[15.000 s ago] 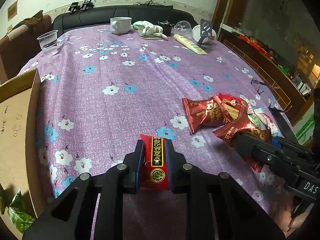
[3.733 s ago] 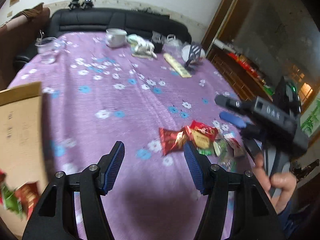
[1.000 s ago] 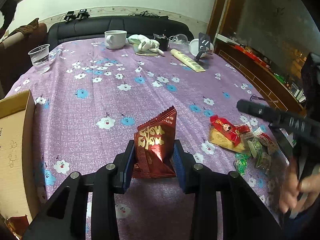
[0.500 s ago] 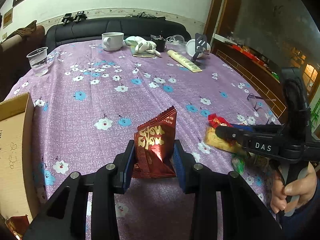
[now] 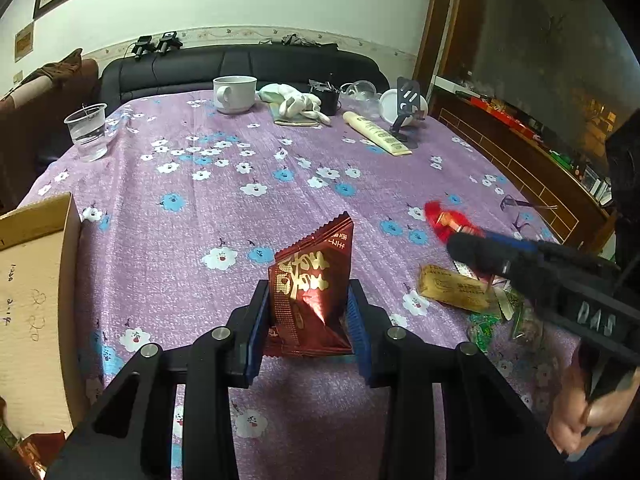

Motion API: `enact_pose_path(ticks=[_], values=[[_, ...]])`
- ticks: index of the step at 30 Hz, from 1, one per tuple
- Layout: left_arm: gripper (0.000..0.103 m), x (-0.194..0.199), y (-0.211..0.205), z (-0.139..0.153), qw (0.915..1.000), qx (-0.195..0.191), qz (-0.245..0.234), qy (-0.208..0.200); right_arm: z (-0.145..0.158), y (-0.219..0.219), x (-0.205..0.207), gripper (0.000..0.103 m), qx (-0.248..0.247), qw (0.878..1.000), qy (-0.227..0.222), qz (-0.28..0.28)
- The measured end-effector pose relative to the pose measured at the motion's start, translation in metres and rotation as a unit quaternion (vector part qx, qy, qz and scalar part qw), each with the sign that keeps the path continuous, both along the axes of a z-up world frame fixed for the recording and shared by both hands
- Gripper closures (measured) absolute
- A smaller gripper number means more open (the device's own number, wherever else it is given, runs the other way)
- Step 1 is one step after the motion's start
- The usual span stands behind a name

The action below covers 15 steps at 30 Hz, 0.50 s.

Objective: Organize snacks

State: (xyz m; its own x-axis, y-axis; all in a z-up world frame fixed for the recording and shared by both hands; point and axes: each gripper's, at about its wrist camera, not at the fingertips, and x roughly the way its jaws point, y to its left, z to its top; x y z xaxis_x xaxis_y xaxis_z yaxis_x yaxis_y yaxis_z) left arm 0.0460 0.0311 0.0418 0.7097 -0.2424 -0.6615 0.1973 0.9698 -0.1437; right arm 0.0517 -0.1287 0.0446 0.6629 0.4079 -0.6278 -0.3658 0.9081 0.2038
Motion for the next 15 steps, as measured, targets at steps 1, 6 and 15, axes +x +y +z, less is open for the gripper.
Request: enact_pose_path(ticks=[1, 6, 15], values=[[0.069, 0.0002, 0.0002, 0.0001, 1.0, 0.001, 0.001, -0.001, -0.0013, 0.0031, -0.0005, 0.079, -0.002, 1.0, 0.002, 0.004], [0.069, -0.001, 0.0012, 0.0009, 1.0, 0.001, 0.005, -0.004, -0.0026, 0.0081, -0.0017, 0.079, -0.004, 1.0, 0.003, 0.007], [0.069, -0.0011, 0.0027, 0.0017, 1.0, 0.0, 0.007, -0.005, -0.0057, -0.0002, 0.002, 0.079, 0.012, 1.0, 0.017, -0.004]])
